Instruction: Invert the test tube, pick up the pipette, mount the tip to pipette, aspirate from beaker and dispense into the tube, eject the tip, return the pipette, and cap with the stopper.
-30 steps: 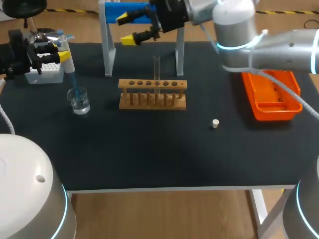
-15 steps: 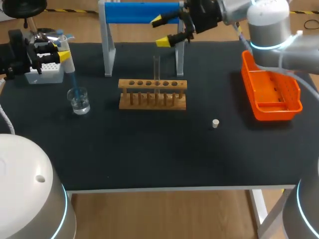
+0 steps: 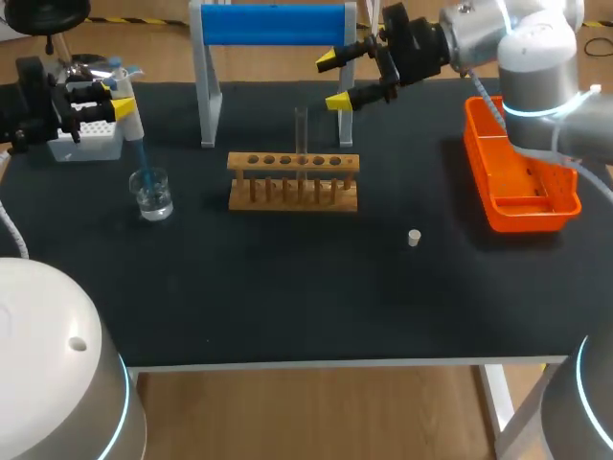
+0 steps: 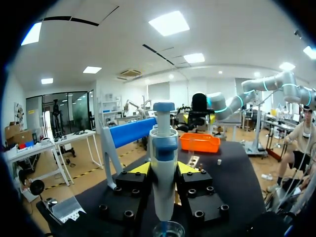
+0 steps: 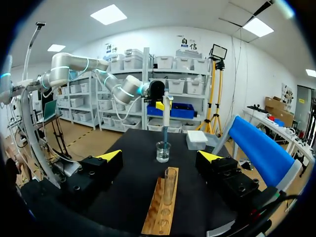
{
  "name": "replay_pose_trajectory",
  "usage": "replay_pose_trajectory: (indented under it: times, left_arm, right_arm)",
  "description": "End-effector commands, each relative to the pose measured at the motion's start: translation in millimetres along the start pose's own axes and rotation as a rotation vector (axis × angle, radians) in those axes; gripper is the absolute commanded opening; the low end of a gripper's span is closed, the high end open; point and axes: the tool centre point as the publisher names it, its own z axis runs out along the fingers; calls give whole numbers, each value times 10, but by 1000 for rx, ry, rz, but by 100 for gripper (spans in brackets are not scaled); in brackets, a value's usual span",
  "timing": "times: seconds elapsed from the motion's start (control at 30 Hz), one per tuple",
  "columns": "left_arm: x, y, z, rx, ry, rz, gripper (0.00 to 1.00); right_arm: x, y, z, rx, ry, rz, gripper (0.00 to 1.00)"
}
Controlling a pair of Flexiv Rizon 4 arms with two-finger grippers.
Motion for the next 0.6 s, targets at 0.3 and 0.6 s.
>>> replay_pose_trajectory:
  times: [0.3,0.6]
  left_arm:
    - [-3,-6,-2,-1,1,-1,0]
    - [-3,-6,-2,-1,1,-1,0]
  right_arm:
    - [128,-437,102,-31,-9,-2,100]
    - [95,-654,212,-12,-18,12,100]
